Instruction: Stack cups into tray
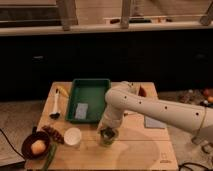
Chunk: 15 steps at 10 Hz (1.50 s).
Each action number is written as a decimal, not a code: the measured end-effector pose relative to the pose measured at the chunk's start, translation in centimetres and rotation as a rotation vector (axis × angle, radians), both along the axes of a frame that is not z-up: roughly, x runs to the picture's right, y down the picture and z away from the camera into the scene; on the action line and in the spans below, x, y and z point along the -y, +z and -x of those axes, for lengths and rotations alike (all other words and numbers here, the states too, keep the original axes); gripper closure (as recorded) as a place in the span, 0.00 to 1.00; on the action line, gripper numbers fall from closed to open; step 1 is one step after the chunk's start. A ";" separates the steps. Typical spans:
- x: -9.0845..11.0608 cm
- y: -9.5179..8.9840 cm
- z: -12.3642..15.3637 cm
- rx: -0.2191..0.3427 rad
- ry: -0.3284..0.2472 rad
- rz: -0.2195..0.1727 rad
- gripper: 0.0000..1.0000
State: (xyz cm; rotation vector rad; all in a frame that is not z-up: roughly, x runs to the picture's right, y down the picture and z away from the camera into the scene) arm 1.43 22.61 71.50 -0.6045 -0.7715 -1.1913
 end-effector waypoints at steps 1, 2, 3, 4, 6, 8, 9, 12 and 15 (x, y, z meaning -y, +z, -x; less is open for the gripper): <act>-0.2 0.1 0.0 0.001 0.001 0.005 0.95; -0.3 0.2 0.0 0.001 0.000 0.008 0.90; -0.4 0.2 0.0 0.002 0.000 0.014 0.78; -0.5 0.2 0.0 0.002 0.001 0.016 0.68; -0.5 0.3 0.0 0.004 0.004 0.018 0.48; -0.5 0.2 0.1 0.006 0.005 0.021 0.27; -0.6 0.2 0.2 0.007 0.004 0.023 0.21; -0.8 0.0 0.4 0.007 0.001 0.026 0.20; -0.9 -0.1 0.5 0.005 -0.002 0.026 0.20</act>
